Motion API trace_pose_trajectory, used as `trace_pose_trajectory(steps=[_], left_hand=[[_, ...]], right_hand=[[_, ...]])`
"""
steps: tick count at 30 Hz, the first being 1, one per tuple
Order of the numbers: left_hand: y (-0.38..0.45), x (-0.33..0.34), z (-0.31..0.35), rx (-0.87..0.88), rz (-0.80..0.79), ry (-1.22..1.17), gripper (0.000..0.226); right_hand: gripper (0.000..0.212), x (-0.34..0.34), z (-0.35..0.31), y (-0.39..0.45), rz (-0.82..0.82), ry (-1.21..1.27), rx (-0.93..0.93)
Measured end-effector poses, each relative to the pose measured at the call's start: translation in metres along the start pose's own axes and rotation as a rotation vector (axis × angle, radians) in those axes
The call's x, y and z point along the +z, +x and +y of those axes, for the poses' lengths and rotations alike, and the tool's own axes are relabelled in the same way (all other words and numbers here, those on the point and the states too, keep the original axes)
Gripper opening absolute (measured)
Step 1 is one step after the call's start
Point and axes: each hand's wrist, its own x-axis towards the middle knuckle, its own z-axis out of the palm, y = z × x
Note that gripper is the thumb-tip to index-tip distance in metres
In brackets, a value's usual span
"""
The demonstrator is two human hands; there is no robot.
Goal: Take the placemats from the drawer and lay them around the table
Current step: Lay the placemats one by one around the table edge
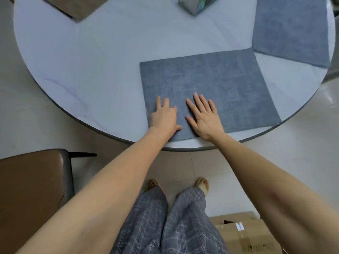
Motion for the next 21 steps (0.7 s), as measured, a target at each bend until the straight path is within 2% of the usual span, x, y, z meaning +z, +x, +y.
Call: trace_pose_trajectory(steps=[4,9,12,14,16,18,19,21], left_hand=[[0.016,-0.008,0.016,-0.084,-0.055,-0.091,0.082],[0.027,-0.024,0.04,-0.088,-0.015,-0.07,0.073],[0.036,-0.039,0.049,-0.067,-0.092,0.085,0.073],[0.049,-0.052,0.058,-0.052,-0.15,0.215,0.064],[0.067,-0.069,0.076,-0.038,-0.127,0.29,0.051],[0.09,-0.082,0.103,0.0,-0.042,0.248,0.05],[0.103,-0.087,0.118,0.027,-0.019,0.189,0.059],[0.129,-0.094,0.145,0.046,-0.09,0.058,0.096]], right_hand=[[0.065,0.006,0.024,-0.003,0.013,0.001,0.005],[0.058,0.009,0.087,-0.035,0.145,0.071,0.468],[0.058,0.002,0.117,-0.056,0.185,0.163,0.677],[0.056,-0.005,0.133,-0.06,0.204,0.221,0.753],[0.052,-0.02,0.151,-0.052,0.254,0.233,0.744],[0.051,-0.039,0.17,-0.03,0.287,0.226,0.612],[0.052,-0.049,0.18,-0.015,0.285,0.236,0.524],[0.055,-0.065,0.199,0.02,0.244,0.249,0.359]])
